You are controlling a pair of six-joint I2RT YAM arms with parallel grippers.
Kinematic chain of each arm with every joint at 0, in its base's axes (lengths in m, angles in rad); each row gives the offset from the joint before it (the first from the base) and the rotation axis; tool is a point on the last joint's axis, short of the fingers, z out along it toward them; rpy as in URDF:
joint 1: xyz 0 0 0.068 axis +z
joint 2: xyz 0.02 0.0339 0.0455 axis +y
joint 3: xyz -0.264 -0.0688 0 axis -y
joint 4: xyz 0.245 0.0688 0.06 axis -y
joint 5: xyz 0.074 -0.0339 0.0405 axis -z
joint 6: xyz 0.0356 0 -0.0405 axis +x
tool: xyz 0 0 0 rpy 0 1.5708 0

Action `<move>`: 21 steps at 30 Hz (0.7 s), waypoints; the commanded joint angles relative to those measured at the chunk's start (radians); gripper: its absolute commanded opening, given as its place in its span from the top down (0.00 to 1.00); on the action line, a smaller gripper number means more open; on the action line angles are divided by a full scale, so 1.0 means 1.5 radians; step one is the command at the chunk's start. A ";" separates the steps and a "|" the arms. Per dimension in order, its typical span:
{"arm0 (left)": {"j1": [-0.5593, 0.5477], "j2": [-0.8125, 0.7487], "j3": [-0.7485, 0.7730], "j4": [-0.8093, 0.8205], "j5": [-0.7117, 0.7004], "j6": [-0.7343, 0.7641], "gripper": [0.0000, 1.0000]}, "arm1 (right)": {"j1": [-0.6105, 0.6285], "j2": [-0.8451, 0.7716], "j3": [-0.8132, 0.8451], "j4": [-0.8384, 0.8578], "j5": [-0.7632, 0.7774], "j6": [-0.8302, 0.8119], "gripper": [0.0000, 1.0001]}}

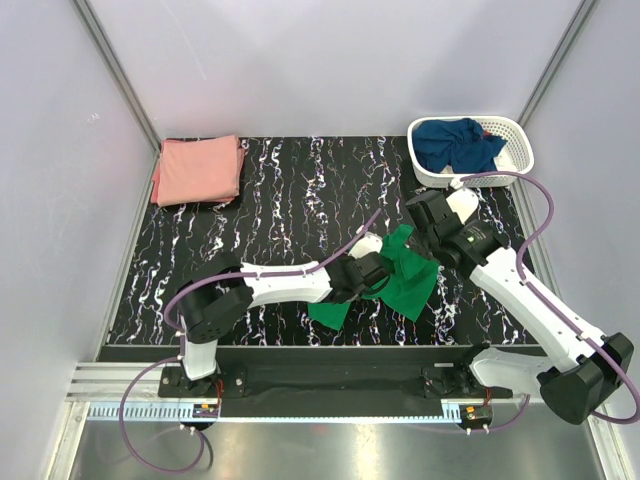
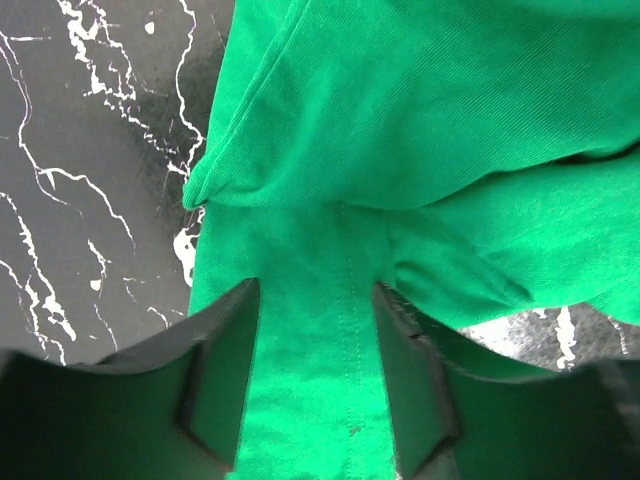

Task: Fold and stack the t-shirts

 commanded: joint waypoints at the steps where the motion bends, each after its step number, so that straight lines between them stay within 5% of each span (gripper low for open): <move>1: -0.002 -0.009 0.004 0.035 -0.019 -0.009 0.57 | -0.006 -0.009 -0.007 0.028 -0.012 -0.005 1.00; 2: -0.002 -0.003 0.006 0.031 -0.017 -0.012 0.74 | -0.007 -0.006 -0.008 0.029 -0.013 -0.004 1.00; 5: -0.001 0.002 -0.003 0.030 -0.002 -0.026 1.00 | -0.010 0.000 -0.008 0.028 -0.009 -0.005 1.00; 13: 0.018 -0.136 -0.081 0.031 -0.003 -0.069 1.00 | -0.020 -0.002 -0.012 0.024 -0.014 -0.008 1.00; 14: 0.018 -0.151 -0.093 0.062 0.012 -0.061 0.98 | -0.021 -0.007 -0.015 0.026 -0.019 -0.007 1.00; 16: 0.017 -0.156 -0.087 0.080 0.044 -0.055 0.76 | -0.021 -0.015 -0.026 0.032 -0.030 -0.004 1.00; 19: 0.009 -0.129 -0.041 0.066 0.045 -0.071 0.70 | -0.020 -0.022 -0.037 0.033 -0.040 0.000 1.00; 21: 0.009 -0.107 -0.033 0.069 0.047 -0.079 0.56 | -0.022 -0.026 -0.038 0.028 -0.040 0.005 1.00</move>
